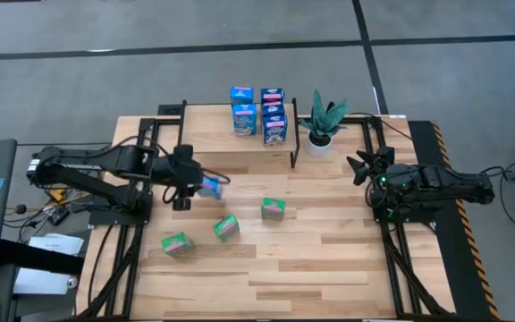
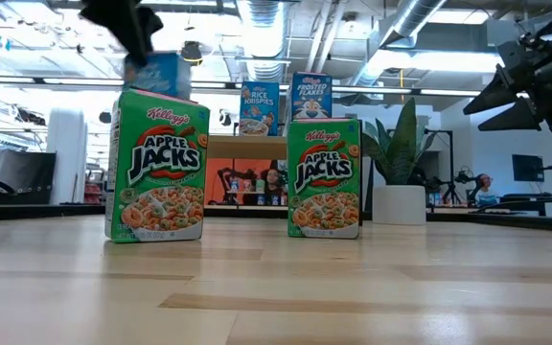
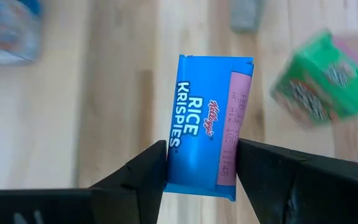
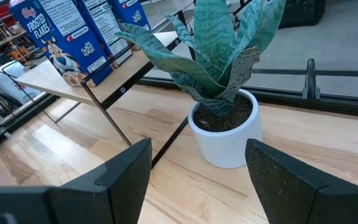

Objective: Stack cereal on shelf
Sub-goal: Put the light blue cereal box on the shelf aligned with the other light blue cereal boxes, then put the top green cereal box on the shelf

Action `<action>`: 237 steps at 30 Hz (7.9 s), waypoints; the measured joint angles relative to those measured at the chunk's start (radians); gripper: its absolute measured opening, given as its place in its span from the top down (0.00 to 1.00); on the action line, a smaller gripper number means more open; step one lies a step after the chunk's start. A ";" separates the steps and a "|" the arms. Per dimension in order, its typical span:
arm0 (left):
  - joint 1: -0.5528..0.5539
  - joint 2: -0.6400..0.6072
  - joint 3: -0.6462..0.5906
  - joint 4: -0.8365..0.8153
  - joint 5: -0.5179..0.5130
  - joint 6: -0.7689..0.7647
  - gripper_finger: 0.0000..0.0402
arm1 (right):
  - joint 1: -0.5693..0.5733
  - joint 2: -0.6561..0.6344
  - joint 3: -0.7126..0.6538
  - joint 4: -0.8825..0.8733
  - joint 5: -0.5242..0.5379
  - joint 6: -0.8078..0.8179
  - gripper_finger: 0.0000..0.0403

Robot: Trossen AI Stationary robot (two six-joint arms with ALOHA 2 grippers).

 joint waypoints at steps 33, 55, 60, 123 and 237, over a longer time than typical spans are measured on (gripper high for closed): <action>0.349 0.459 0.561 0.042 0.075 0.277 0.57 | 0.000 0.000 0.000 0.000 -0.002 0.000 0.29; 0.464 0.472 0.554 0.160 0.208 0.272 0.57 | 0.000 0.000 0.000 0.003 -0.003 0.000 0.29; 0.471 0.478 0.554 0.189 0.217 0.272 0.57 | 0.000 0.000 0.000 0.003 -0.003 0.000 0.29; 0.456 0.453 0.468 0.171 0.101 0.337 0.36 | 0.000 0.000 0.000 0.006 -0.003 0.000 0.29; 0.020 0.667 0.046 0.824 0.245 0.105 0.48 | 0.002 0.000 0.000 0.006 -0.056 0.000 0.29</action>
